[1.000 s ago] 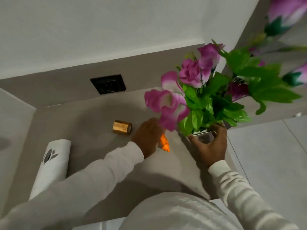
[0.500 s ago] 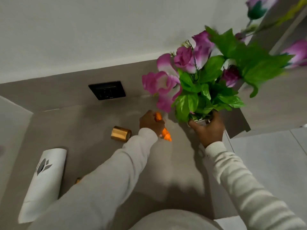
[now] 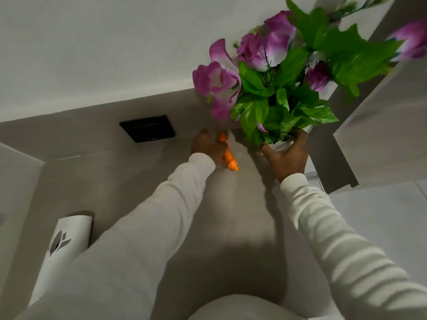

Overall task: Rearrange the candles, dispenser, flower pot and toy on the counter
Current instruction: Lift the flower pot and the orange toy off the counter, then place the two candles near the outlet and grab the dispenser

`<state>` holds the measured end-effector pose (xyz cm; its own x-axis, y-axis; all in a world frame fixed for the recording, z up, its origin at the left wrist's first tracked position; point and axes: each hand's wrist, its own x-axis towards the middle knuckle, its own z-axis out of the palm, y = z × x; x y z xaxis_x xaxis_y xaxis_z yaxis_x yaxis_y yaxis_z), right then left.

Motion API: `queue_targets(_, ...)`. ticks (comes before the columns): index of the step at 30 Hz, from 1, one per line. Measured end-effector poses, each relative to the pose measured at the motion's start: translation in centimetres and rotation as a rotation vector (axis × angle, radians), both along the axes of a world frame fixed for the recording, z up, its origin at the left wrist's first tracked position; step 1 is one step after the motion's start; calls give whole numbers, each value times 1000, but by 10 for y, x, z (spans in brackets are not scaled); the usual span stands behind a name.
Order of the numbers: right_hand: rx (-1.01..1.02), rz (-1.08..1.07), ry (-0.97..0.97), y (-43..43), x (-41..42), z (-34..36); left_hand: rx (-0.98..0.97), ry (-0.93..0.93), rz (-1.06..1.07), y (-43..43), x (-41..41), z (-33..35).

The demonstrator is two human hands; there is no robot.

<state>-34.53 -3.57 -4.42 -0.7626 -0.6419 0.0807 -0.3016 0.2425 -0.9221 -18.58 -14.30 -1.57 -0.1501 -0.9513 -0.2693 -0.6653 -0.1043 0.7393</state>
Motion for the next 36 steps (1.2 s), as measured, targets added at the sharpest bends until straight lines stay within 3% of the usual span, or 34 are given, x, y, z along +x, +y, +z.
queue_targets(4, -186, -39, 224, 39, 47, 3, -231, 67, 53, 29, 80, 22)
queue_targets(8, -143, 392, 166, 56, 120, 9, -349, -95, 91, 80, 193, 34)
queue_targets(12, 160, 798, 254, 38, 171, 9, -21, -385, 29, 129, 267, 21)
queue_targets(16, 443, 969, 503, 3, 205, 4, 187, -548, -164, 156, 291, 2)
queue_targets(19, 549, 961, 572, -15, 226, 0, 146, -571, -177, 163, 300, -11)
queue_targets(21, 548, 921, 551, -18, 233, -3, 91, -446, -99, 164, 303, -19)
queue_targets(24, 396, 707, 287, -2, 235, -12, -116, -168, -17, 163, 299, -22)
queue_targets(27, 240, 539, 58, 22, 235, -21, -275, -52, 45, 156, 287, -23)
queue_targets(33, 123, 442, -94, 42, 242, -32, -247, 99, 17, 141, 269, -34)
queue_targets(36, 78, 378, -97, 54, 252, -38, -169, 195, 151, 145, 268, -42)
